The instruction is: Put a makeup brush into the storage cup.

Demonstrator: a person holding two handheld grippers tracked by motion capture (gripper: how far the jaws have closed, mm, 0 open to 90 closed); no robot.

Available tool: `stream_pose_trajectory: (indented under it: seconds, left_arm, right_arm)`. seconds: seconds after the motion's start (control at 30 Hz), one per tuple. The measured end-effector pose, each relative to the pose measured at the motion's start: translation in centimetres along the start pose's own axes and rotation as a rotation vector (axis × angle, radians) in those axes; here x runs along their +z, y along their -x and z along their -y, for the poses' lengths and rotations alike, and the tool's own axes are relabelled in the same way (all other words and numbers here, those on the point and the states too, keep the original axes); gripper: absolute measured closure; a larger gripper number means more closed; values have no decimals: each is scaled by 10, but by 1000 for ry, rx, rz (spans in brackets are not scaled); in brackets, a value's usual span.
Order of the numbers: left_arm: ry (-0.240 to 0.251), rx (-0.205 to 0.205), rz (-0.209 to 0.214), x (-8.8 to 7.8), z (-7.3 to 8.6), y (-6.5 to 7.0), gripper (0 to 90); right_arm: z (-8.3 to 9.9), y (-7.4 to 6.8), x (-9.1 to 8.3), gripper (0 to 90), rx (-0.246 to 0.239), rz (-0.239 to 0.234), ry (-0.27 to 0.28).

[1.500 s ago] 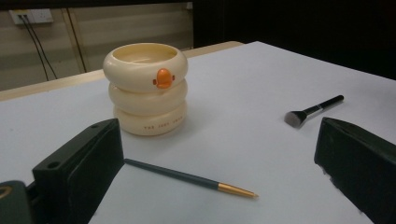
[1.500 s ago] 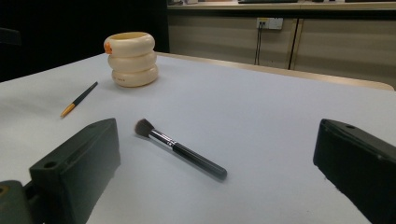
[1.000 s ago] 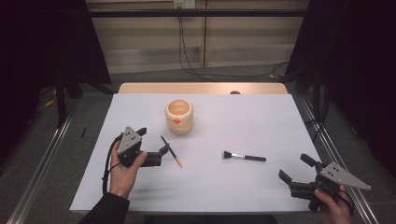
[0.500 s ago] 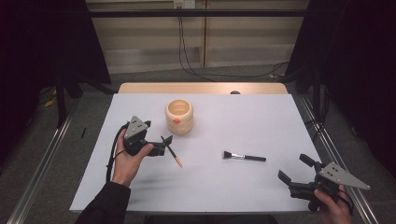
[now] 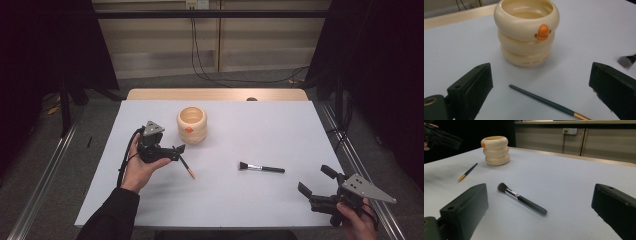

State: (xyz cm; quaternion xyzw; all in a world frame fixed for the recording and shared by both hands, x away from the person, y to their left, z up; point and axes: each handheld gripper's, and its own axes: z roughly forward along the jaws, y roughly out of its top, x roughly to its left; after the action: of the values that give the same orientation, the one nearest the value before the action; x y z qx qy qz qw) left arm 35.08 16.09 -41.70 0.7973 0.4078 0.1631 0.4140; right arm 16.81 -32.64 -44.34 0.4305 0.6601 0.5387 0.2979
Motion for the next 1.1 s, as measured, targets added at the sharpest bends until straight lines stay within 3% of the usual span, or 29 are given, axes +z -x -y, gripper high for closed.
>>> stream_pose_trajectory:
  seconds: [0.13, 0.17, 0.4, 0.53, 0.63, 0.8, 0.87, 1.1]
  left_arm:
    - [-96, 11, -30, 5, -2, 2, 72]
    - [-106, -21, -28, 7, -2, 3, 86]
    - [-241, -39, -40, 16, -3, 0, 114]
    - [-277, -50, -49, 21, -7, 1, 113]
    - [-324, -35, -53, 25, -7, 3, 125]
    - [-393, -57, -42, 32, -6, 2, 195]
    - [-458, -55, -35, 37, -6, 1, 218]
    - [-513, -88, -30, 46, -11, 6, 247]
  right_arm:
    - [0, 0, 1, 0, -3, -1, 0]
    - [0, 0, 1, 0, -4, -3, -1]
    - [0, 0, 0, 0, 0, -1, -2]
    - [0, 0, 0, 0, 0, 0, -2]
    - [0, 0, 0, 0, -3, -2, -2]
    - [0, 0, 0, 0, 2, -2, 1]
    - [0, 0, 0, 0, 7, 3, 1]
    - [0, 0, 0, 0, 1, -3, -4]
